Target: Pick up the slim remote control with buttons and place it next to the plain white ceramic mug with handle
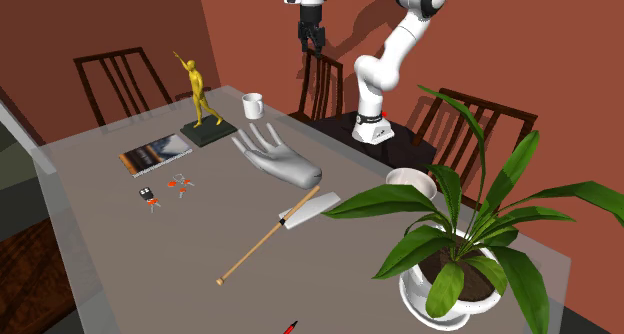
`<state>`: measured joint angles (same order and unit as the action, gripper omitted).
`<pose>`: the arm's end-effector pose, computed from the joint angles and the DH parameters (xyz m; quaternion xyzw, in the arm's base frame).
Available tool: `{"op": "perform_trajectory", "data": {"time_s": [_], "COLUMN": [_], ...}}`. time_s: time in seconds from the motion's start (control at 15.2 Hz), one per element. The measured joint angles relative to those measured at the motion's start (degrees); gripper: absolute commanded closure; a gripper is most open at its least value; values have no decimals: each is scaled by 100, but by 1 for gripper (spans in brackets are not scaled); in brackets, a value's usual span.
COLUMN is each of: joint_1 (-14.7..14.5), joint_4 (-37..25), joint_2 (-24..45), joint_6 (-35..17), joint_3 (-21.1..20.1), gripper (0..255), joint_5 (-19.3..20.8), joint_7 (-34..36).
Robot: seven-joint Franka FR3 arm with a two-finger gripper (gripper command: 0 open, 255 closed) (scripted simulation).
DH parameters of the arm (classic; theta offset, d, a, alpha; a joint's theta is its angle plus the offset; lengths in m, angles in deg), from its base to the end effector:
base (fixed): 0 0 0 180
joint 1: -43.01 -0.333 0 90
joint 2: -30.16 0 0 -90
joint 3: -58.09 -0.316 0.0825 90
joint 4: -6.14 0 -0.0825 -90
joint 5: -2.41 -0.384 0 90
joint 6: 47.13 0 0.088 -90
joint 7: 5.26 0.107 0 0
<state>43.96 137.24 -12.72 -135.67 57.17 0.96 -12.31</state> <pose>0.3153 0.0043 0.6085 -0.9982 -0.0595 -0.0032 0.0070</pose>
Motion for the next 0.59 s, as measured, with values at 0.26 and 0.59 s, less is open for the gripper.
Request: {"op": "perform_trajectory", "data": {"time_s": [0.26, 0.59], "joint_1": [-77, -254], "joint_4": [184, 599], "joint_2": [49, 316], "joint_6": [-243, -958], "joint_3": [-218, -717], "gripper": [0, 0], "joint_5": [-136, -430], "joint_7": [224, 717]}}
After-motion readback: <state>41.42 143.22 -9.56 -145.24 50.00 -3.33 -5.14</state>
